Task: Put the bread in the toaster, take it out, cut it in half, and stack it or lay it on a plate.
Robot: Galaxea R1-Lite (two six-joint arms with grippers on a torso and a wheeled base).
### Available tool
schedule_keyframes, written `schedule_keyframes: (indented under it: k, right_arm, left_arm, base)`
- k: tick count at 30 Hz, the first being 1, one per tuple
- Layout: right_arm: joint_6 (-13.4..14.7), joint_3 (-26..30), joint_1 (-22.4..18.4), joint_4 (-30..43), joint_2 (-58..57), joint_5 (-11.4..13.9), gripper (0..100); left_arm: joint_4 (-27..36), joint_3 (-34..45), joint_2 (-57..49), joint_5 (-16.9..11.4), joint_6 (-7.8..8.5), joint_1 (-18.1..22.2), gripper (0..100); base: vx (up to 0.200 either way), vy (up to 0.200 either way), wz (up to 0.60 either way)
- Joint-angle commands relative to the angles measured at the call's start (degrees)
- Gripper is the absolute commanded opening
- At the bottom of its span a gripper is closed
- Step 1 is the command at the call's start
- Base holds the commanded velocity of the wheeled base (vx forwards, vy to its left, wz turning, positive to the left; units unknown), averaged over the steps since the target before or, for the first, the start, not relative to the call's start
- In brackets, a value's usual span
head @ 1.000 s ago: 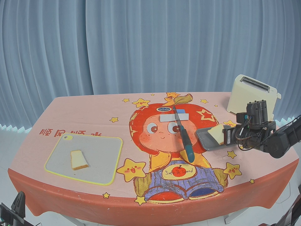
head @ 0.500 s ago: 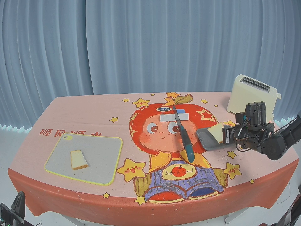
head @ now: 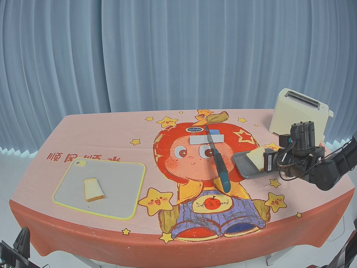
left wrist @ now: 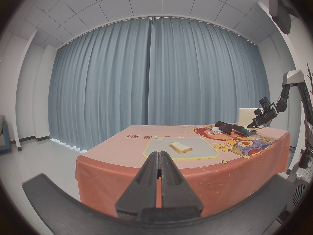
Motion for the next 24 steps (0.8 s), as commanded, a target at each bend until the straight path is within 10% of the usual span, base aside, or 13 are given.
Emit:
schedule_keyframes:
  k: [1,2,24]
  right_arm:
    - [-0.1,0.2,0.1,0.1,-0.1,-0.1,0]
    - [0.0,0.2,0.1,0.0,-0.1,-0.1,100]
    - [0.1,0.8,0.7,-0.1,-2.5,-0.4,100]
  left_arm:
    - [0.0,1.0,-0.9,0.0,-0.02,0.0,0]
    - [0.0,1.0,-0.9,0.0,-0.02,0.0,0]
    - [0.0,1.0,-0.9,0.0,-0.02,0.0,0]
  base:
    - [0.0,0.0,0.0]
    - [0.0,0.0,0.0]
    - [0.0,0.0,0.0]
